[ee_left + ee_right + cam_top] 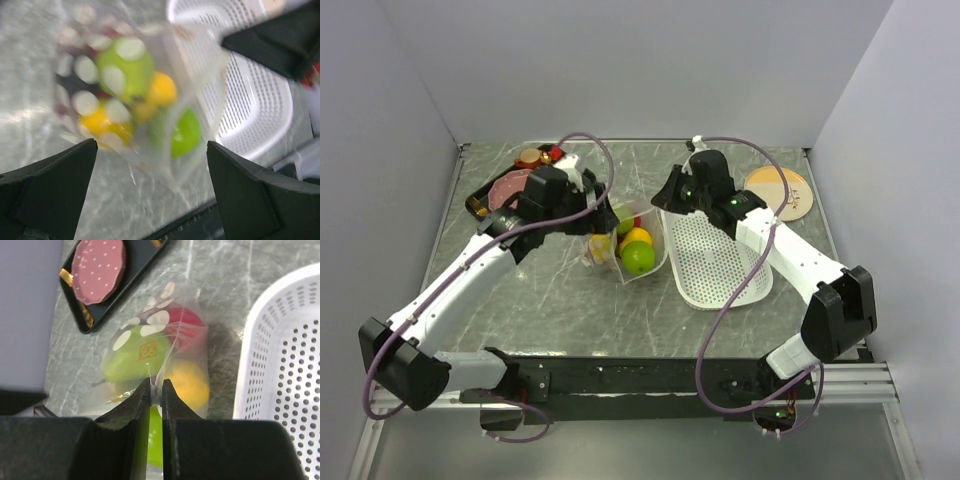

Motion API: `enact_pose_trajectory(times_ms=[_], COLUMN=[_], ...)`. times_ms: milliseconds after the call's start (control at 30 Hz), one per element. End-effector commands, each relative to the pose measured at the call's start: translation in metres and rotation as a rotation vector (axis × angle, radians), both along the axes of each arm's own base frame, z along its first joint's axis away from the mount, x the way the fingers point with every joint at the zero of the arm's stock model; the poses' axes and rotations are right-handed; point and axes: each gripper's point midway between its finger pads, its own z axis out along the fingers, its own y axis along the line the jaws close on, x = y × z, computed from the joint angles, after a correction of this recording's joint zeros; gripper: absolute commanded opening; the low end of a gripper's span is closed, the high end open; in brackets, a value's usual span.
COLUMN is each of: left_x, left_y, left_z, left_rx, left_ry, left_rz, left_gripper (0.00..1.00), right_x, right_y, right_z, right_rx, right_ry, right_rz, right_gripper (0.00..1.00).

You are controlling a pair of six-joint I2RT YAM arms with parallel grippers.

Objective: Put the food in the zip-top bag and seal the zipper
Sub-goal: Adjust the zipper food storage bag at the center of the board.

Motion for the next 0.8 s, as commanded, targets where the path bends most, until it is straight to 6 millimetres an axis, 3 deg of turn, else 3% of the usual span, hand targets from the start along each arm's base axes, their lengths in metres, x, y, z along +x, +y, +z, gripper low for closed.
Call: enact_pose_trajectory(times_ms=[0, 133, 167, 267, 300, 433, 500, 567, 600, 667, 767], left_x=[0.050, 0.084, 0.086, 0.108, 0.112, 0.123, 0.138, 0.137, 0.139, 0.135, 0.127], left_y=[0.039, 0.011, -0.004, -0.031, -0.047, -0.076, -0.076, -0.080, -0.078, -0.079, -0.078], left_z=[0.022, 0.048, 0.061, 0.069, 0.066, 0.040, 0.017, 0.027, 0.011, -0.003, -0.005], left_rx=[0.002, -0.106, -0.152, -0.198, -0.240, -0.381, -0.411, -0.486, -0.523, -0.552, -0.567], left_ry=[-0.098, -0.200, -0.241, -0.299, -0.291, -0.198, -0.127, -0.220, -0.163, -0.110, -0.130], left_rz=[0.159, -0.011, -0.098, -0.249, -0.358, -0.598, -0.605, -0.679, -0.679, -0.764, -0.822], left_gripper=[0.98, 0.99, 0.99, 0.99, 0.99, 0.99, 0.99, 0.99, 0.99, 0.98, 0.99], right_x=[0.001, 0.000, 0.000, -0.003, -0.002, -0.003, -0.004, -0.006, -0.008, -0.010, -0.010], right_y=[0.010, 0.007, 0.006, 0.007, 0.008, 0.010, 0.010, 0.011, 0.011, 0.010, 0.010], right_z=[0.029, 0.025, 0.023, 0.025, 0.024, 0.028, 0.033, 0.037, 0.039, 0.044, 0.047], right_rx=[-0.010, -0.050, -0.060, -0.061, -0.059, -0.054, -0.044, -0.031, -0.022, -0.013, -0.006], right_ry=[-0.090, -0.104, -0.106, -0.116, -0.114, -0.125, -0.135, -0.145, -0.154, -0.162, -0.164], right_rz=[0.100, 0.116, 0.124, 0.145, 0.149, 0.170, 0.170, 0.174, 0.176, 0.171, 0.171], right_gripper=[0.04, 0.04, 0.04, 0.04, 0.04, 0.04, 0.04, 0.04, 0.04, 0.05, 0.05])
